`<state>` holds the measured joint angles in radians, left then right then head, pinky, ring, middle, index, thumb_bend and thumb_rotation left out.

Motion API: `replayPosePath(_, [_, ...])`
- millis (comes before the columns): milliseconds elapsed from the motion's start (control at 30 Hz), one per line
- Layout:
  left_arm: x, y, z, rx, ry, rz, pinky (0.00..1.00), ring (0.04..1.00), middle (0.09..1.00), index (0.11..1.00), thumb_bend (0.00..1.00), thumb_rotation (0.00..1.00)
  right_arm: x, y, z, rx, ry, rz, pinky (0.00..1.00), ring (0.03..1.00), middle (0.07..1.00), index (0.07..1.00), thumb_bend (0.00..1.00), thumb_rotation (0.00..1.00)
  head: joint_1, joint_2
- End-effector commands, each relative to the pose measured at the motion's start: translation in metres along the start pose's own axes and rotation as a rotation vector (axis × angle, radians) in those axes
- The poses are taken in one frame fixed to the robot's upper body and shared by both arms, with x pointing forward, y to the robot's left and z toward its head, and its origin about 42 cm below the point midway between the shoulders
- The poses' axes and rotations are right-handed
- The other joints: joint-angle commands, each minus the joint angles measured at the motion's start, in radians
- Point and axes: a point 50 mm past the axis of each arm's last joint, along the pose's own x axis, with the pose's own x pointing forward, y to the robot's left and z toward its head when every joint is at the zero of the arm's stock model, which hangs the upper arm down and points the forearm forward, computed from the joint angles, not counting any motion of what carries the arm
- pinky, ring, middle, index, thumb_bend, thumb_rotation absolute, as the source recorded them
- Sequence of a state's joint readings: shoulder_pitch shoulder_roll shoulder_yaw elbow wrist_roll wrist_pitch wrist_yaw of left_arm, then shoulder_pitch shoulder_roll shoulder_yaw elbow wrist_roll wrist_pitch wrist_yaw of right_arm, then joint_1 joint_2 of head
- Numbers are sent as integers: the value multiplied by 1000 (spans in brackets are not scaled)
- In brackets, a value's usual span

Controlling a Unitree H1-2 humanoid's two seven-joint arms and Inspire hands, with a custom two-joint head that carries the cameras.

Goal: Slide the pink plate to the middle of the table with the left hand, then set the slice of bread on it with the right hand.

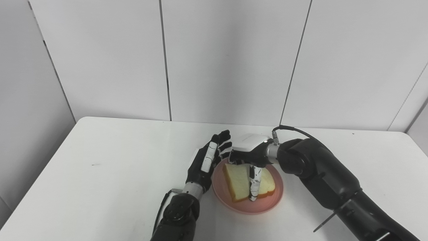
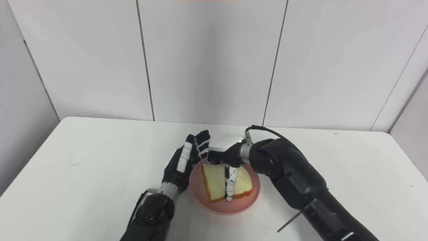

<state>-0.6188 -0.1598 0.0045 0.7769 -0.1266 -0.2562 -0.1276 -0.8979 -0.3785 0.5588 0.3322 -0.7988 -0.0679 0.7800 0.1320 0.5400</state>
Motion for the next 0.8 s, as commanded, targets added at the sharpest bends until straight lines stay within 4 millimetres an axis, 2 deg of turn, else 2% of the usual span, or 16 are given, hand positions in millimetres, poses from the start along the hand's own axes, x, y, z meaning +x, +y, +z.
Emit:
replayPosePath(0, [-15, 7, -21, 4, 68, 22, 759, 859, 884, 802, 954, 904, -9, -18, -2, -23, 4, -39, 445, 521, 595, 567, 700, 226, -2, 0])
replayPosePath(67, [-15, 8, -20, 3, 66, 22, 761, 857, 882, 798, 942, 902, -9, -17, -1, -36, 5, -34, 442, 525, 604, 625, 863, 302, -6, 1])
replayPosePath(167, [-15, 10, -19, 3, 65, 20, 763, 862, 887, 796, 935, 901, -10, -16, -1, -36, 15, -29, 511, 605, 664, 656, 942, 343, -10, 1])
replayPosePath(333, [-15, 10, -20, 1, 68, 18, 765, 866, 894, 799, 937, 903, -13, -21, -2, 3, 18, -21, 574, 689, 734, 685, 994, 339, -15, -2])
replayPosePath(433, [-15, 9, -20, 4, 71, 18, 767, 864, 896, 804, 953, 906, -17, -24, -2, 13, 15, -16, 645, 751, 783, 708, 1000, 332, -15, -3])
replayPosePath(533, [-15, 10, -21, 4, 71, 17, 761, 863, 896, 803, 958, 905, -23, -29, -1, -13, 16, -22, 668, 776, 797, 712, 1000, 346, -16, -4])
replayPosePath(633, [-15, 10, -21, 2, 70, 17, 761, 864, 895, 804, 956, 905, -29, -33, 1, -18, 16, -27, 654, 779, 802, 720, 1000, 351, -20, -4])
replayPosePath(767, [-14, 11, -20, -1, 70, 20, 756, 857, 883, 795, 943, 900, -39, -40, 3, -19, 15, -36, 607, 736, 779, 715, 1000, 372, -21, -5])
